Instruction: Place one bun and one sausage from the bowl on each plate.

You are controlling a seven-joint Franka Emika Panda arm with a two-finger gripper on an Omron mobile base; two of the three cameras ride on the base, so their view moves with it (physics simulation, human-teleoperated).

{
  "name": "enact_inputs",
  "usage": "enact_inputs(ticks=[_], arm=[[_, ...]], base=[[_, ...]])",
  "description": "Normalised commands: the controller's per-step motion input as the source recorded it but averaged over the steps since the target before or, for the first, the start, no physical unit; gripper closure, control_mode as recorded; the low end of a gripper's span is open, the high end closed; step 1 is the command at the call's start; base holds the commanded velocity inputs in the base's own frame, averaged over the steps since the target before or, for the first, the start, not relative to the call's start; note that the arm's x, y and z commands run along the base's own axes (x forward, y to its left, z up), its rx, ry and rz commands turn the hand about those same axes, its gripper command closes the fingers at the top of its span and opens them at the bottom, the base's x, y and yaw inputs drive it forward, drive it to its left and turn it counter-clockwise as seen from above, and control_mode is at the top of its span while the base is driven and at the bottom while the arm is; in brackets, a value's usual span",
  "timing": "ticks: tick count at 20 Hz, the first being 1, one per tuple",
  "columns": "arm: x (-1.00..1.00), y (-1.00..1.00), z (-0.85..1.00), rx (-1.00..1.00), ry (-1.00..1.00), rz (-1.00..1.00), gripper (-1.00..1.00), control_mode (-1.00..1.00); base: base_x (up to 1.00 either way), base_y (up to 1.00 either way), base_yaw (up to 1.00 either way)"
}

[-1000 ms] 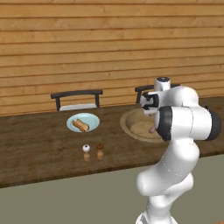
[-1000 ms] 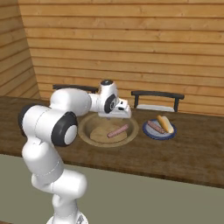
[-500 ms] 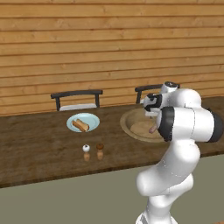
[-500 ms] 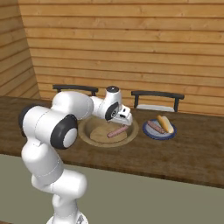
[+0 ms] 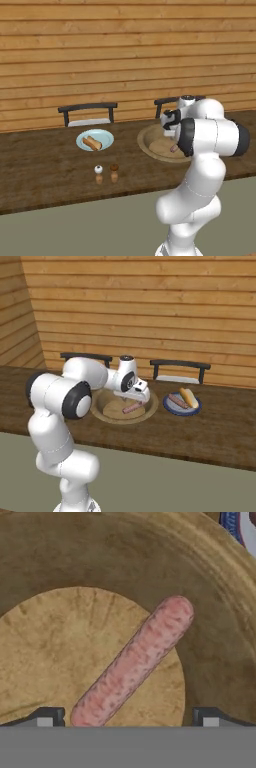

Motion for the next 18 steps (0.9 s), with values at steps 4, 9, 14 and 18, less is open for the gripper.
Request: enact_inputs(ticks=[4,9,14,18], arm=[[0.08,0.0,-0.27,0.0,0.0,-0.04,-1.0,-1.0],[0.0,0.01,-0.26,0.0,0.0,-0.06,-1.0,-1.0],[0.0,0.13,-0.16,0.0,0.0,-0.07,-1.0,-1.0],[0.01,0.09,-0.11,0.0,0.0,-0.09,-1.0,-1.0]], base=[[0.0,0.0,0.0],[0.0,0.0,0.0],[0.0,0.0,0.0],[0.0,0.0,0.0]])
